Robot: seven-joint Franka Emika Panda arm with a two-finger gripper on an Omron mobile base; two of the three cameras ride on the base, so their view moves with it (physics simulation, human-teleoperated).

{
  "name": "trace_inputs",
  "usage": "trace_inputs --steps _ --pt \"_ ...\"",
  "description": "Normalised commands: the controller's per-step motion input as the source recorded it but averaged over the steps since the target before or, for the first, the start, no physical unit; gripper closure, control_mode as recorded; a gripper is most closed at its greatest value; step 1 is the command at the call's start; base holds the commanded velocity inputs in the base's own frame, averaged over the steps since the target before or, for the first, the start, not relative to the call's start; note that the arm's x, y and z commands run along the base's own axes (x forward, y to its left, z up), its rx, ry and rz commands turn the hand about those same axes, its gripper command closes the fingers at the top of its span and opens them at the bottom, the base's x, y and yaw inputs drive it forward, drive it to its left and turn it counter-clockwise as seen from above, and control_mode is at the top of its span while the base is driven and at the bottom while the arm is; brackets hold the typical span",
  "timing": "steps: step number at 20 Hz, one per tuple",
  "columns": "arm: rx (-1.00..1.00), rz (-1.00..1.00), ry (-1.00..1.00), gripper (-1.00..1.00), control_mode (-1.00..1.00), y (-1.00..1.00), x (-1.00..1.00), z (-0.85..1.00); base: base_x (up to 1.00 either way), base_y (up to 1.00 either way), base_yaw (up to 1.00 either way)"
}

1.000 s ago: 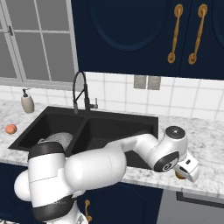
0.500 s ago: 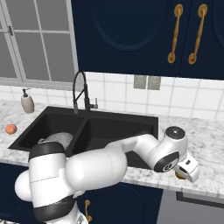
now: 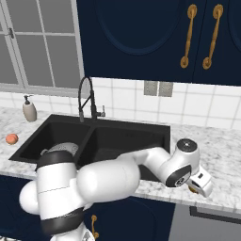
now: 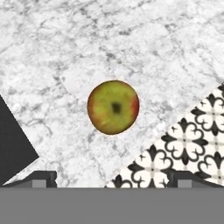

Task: Put the colander in the sink, put the peach, apple in the colander, and turn on the sink faucet and pour water over the colander.

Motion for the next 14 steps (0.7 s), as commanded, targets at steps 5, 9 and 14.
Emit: trace_inputs --steps 5,9,14 --pt "0.0 0.0 0.0 -1.0 -1.0 -0.14 0.07 -0.07 0.0 0.0 0.0" --pt "0.0 0.0 0.0 -1.0 -1.0 -0.11 0.08 -0.08 0.0 0.0 0.0" --pt "0.0 0.0 0.0 -1.0 -1.0 -0.03 0.08 -0.11 0.0 0.0 0.0"
